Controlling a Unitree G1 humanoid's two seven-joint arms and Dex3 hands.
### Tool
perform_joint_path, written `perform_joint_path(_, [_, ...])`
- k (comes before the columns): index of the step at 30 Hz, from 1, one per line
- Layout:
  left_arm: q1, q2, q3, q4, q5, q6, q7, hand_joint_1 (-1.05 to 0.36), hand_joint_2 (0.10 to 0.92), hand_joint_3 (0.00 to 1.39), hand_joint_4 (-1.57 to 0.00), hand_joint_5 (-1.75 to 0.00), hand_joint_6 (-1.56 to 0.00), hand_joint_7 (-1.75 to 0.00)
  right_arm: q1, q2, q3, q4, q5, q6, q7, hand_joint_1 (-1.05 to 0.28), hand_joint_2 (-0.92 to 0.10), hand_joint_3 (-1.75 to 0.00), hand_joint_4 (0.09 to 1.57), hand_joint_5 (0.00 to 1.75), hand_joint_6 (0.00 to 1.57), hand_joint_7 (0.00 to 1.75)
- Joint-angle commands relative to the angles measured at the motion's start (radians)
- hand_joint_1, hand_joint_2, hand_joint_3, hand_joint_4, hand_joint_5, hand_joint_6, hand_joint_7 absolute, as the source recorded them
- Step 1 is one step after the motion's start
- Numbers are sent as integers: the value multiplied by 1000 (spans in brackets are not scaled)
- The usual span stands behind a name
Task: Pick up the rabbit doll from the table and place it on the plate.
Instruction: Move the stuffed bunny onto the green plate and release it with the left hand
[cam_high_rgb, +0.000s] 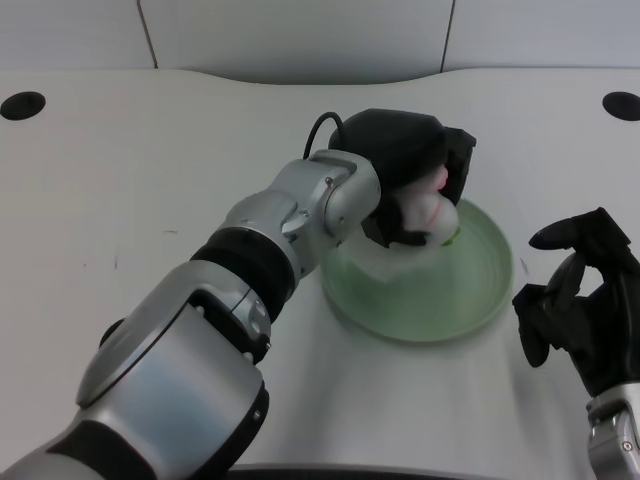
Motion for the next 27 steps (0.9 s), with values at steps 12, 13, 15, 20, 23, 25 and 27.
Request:
perform_joint_path(12, [28,20,-31,35,16,4,-67,-838,864,13,-108,-773,-190,-513,21,-14,-2,-37,23,38,12,-293,-872,-1419,1572,1746,1177,1746])
perform_joint_path(13, [24,21,-34,36,18,13,-83,-897,876,9,-55,-604,-97,-470,21,-13,-2,-38,21,37,9,-295,-870,-1420,1572,1746,1177,1746])
perform_joint_path(15, [19,20,-36,36,19,34,-107,-986,900,10,-11,-170,-19,-279,20,-10,-4,-44,22,45,4,-288,-867,-1428,1572,1746,1177,1746])
perform_joint_path(20, [17,19,-28,33,8,74,-141,-1046,918,13,1,-3,1,-10,18,-16,-6,-29,15,29,10,-298,-860,-1432,1572,1746,1186,1746])
perform_joint_path(23, [17,19,-20,32,-1,89,-153,-1048,920,15,1,1,1,0,17,-18,-8,-36,20,40,11,-303,-865,-1438,1572,1746,1184,1746])
perform_joint_path(25, [14,22,-11,30,-13,98,-172,-1048,920,14,1,1,1,1,15,-17,-10,-31,22,34,12,-303,-863,-1440,1572,1746,1183,1746])
perform_joint_path(27, [11,31,10,26,-34,106,-199,-1048,920,13,1,1,1,1,15,-15,-11,-31,19,37,7,-296,-858,-1441,1572,1746,1180,1746])
